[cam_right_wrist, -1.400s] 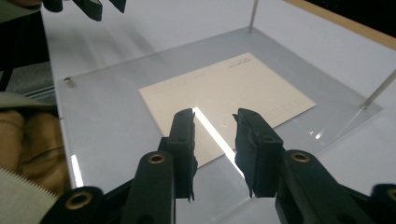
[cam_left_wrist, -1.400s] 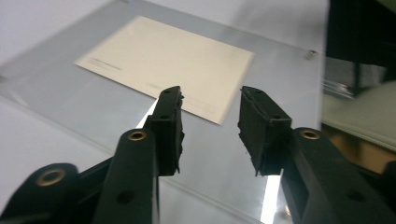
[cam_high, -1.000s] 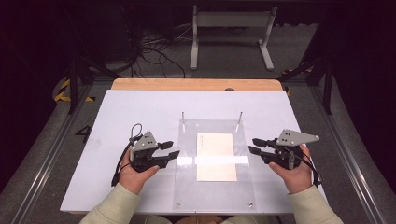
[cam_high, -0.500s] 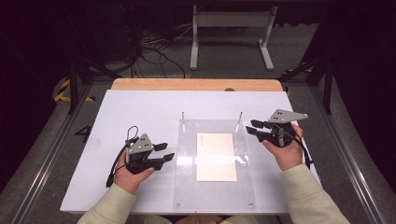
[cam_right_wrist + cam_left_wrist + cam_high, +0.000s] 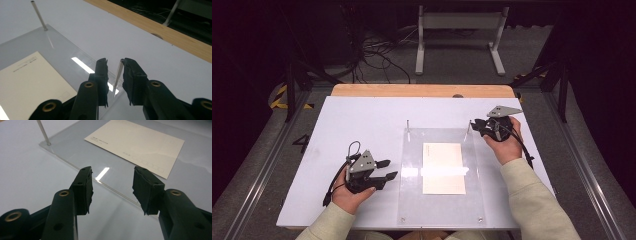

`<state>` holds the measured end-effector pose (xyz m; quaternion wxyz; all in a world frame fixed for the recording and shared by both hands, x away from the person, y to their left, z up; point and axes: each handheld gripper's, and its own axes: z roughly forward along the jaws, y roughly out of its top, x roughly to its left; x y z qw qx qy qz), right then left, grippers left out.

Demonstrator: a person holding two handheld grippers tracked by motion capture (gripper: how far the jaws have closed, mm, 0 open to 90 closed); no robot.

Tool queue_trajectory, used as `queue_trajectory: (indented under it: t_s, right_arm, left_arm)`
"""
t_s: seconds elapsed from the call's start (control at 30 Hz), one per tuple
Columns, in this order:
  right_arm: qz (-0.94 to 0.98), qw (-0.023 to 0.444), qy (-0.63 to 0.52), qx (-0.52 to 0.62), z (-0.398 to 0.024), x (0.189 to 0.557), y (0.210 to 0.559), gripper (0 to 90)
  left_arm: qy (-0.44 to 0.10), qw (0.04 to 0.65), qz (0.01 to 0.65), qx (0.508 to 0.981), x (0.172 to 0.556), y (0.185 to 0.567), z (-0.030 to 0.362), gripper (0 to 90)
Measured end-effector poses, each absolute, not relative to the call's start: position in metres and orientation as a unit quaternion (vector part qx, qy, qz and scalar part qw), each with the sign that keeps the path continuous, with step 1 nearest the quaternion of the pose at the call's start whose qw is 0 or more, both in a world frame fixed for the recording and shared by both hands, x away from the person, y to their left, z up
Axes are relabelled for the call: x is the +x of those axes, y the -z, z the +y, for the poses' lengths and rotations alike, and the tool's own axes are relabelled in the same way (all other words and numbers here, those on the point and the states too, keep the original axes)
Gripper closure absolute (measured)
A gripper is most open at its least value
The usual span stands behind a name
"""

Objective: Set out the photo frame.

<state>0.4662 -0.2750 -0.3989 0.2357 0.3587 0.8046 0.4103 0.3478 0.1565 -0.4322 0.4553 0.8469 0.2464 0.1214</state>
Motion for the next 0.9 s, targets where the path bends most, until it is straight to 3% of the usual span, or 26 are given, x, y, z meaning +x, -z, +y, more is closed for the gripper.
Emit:
queue_trajectory:
  t_s: [0.33, 0.4, 0.43, 0.5, 0.9]
  right_arm:
    - [0.797, 0.235, -0.395, 0.393, -0.266, 0.489, 0.415, 73.9]
    - [0.797, 0.237, -0.392, 0.394, -0.265, 0.490, 0.415, 77.5]
    - [0.797, 0.234, -0.394, 0.394, -0.264, 0.491, 0.415, 83.8]
    - [0.789, 0.228, -0.394, 0.412, -0.259, 0.491, 0.414, 85.3]
    - [0.771, 0.209, -0.409, 0.440, -0.263, 0.494, 0.418, 85.7]
  left_arm:
    - [-0.115, 0.456, 0.247, 0.847, 0.348, 0.434, 0.157, 50.5]
    - [-0.115, 0.456, 0.246, 0.848, 0.348, 0.435, 0.157, 50.5]
    - [-0.114, 0.456, 0.246, 0.848, 0.348, 0.435, 0.156, 50.5]
    - [-0.113, 0.455, 0.245, 0.848, 0.348, 0.435, 0.156, 50.5]
    - [-0.111, 0.456, 0.243, 0.849, 0.347, 0.436, 0.154, 50.5]
